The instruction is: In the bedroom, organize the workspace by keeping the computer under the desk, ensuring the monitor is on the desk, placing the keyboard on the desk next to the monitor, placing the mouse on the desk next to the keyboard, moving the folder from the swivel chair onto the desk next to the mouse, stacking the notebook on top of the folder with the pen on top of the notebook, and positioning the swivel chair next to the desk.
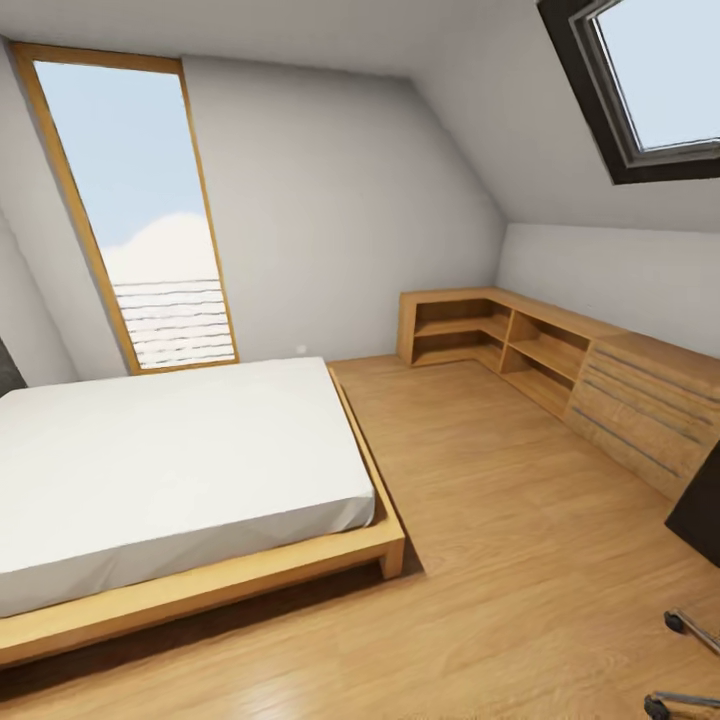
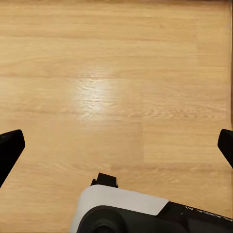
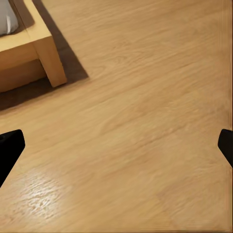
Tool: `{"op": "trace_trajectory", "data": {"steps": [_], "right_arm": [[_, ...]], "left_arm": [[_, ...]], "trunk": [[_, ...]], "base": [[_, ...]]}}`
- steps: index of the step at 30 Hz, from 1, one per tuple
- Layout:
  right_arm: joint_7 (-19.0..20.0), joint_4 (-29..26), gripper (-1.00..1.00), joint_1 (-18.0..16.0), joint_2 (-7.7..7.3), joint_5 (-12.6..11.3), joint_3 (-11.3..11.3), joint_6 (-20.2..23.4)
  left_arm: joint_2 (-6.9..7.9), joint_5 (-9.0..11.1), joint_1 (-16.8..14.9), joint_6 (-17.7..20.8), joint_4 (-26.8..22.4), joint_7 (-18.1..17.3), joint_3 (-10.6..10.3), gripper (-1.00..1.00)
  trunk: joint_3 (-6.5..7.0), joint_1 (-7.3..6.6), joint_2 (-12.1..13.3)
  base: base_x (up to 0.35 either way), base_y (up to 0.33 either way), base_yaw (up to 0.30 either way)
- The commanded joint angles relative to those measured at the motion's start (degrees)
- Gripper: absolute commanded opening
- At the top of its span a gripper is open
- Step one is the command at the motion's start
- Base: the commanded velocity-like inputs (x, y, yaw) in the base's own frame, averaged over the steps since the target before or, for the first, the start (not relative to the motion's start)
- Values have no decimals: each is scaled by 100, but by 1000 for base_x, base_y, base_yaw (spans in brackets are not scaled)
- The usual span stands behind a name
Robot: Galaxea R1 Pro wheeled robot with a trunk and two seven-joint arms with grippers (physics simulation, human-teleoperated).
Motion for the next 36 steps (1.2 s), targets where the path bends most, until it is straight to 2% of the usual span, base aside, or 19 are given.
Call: {"op": "trace_trajectory", "data": {"steps": [1,14,20,22,36], "right_arm": [[0,5,100,-5,2,5,-12,-15],[-8,0,100,-5,-14,-27,-19,17],[-13,-38,100,-5,-24,-36,-20,214],[-12,-48,100,-5,-70,-29,-27,359],[-13,-50,100,-5,-75,-28,-29,373]], "left_arm": [[3,48,-4,-19,1,1,-34,100],[3,56,-2,-19,1,12,-18,100],[9,57,-2,-19,1,11,-16,100],[11,57,-2,-20,1,16,-10,100],[7,57,-2,-28,1,19,-16,100]], "trunk": [[-7,0,-5],[-7,0,-5],[-7,0,-5],[-7,0,-5],[-7,0,-5]], "base": [[0,0,-299],[0,0,-298],[0,0,-298],[0,0,-298],[0,0,-298]]}}
